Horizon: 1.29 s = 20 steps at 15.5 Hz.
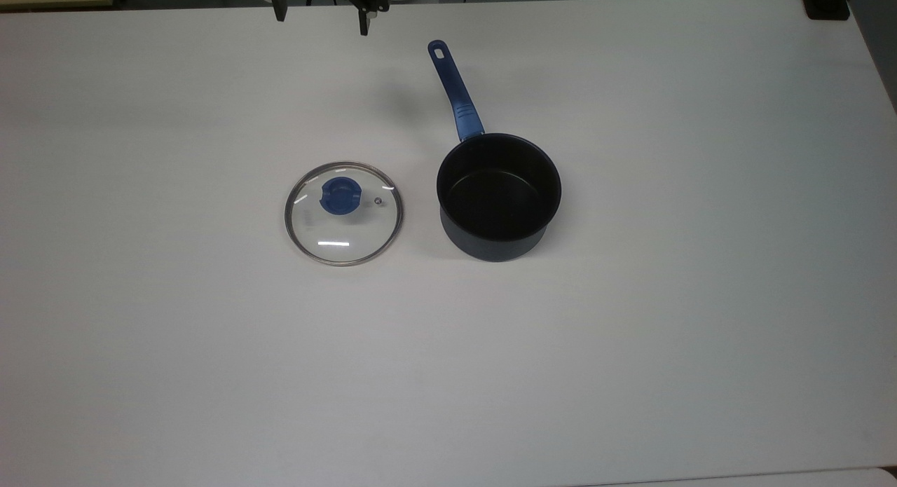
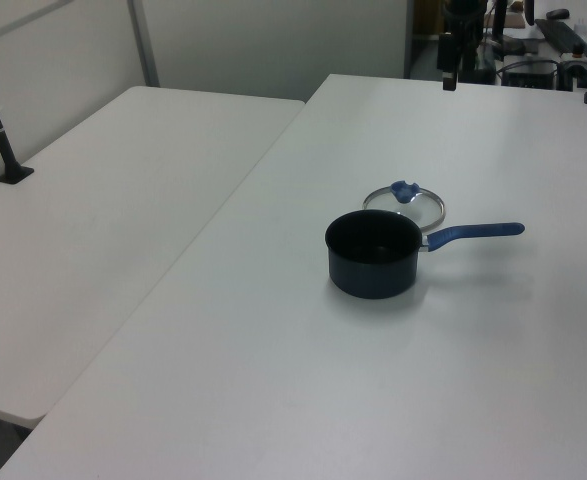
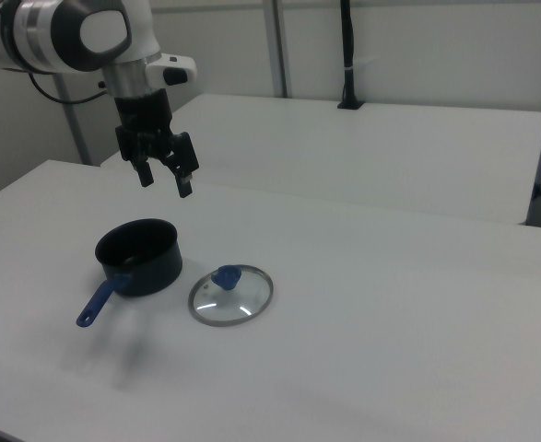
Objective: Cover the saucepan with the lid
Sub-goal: 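Move the gripper down toward the glass lid's blue knob, then lower the gripper onto the blue knob and close on it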
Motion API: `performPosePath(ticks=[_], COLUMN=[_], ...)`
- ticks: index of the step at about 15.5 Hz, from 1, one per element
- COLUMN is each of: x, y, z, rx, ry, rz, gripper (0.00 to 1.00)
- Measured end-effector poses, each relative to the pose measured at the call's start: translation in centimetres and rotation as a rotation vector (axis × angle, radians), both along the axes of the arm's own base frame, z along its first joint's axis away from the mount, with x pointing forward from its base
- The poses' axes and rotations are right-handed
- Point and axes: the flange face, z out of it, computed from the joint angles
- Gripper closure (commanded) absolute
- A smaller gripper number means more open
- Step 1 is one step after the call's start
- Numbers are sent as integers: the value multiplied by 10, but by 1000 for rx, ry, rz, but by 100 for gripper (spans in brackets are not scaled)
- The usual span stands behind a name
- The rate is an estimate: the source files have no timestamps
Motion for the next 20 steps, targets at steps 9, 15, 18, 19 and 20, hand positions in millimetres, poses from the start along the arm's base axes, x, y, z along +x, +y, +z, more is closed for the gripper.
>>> performPosePath(ticks=[9, 15, 18, 19, 20], x=[1, 40, 61, 66, 69], y=[0, -16, -16, -14, -12], z=[-1, -54, -105, -120, -136], rx=[0, -3, -3, -3, -2], ry=[-2, -29, 9, 22, 35], rz=[1, -9, 4, 9, 16], gripper=[0, 0, 0, 0, 0])
